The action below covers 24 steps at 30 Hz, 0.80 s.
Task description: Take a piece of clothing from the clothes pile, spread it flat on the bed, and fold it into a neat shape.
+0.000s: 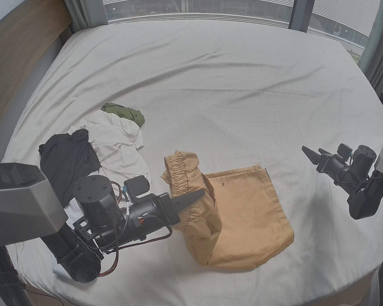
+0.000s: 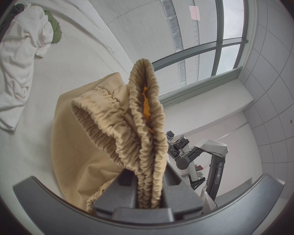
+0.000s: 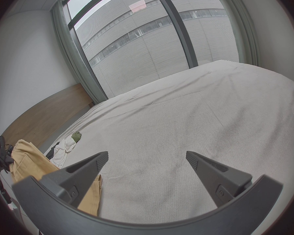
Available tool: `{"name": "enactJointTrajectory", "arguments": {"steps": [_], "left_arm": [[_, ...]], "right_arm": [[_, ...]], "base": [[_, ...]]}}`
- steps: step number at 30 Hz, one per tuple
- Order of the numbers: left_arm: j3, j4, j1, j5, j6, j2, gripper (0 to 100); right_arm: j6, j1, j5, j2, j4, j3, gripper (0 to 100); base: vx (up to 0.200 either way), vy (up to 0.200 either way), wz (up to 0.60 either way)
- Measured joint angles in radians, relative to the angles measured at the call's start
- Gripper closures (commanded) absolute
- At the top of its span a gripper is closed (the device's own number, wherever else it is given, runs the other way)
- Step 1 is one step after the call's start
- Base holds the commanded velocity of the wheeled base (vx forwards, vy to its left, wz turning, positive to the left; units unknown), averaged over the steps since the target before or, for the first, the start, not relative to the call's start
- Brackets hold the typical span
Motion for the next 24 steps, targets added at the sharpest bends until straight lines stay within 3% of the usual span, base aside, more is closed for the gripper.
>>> {"name": "enactJointTrajectory", "arguments": {"steps": [11,16,24], "left_arm": [[-0.096,0.018,-0.067,0.011,-0.002,0.082,100],[-0.147,0.088,-0.082,0.010,-0.005,0.100,100],[-0.207,0.119,-0.122,0.010,-0.082,0.110,100]], "right_arm": [[0.000,0.001,0.001,0.000,0.000,-0.001,0],[0.000,0.001,0.001,0.000,0.000,-0.001,0],[0.000,0.002,0.001,0.000,0.001,0.000,0]], "base": [[0.000,0.000,0.00],[0.000,0.000,0.00],[0.000,0.000,0.00]]}}
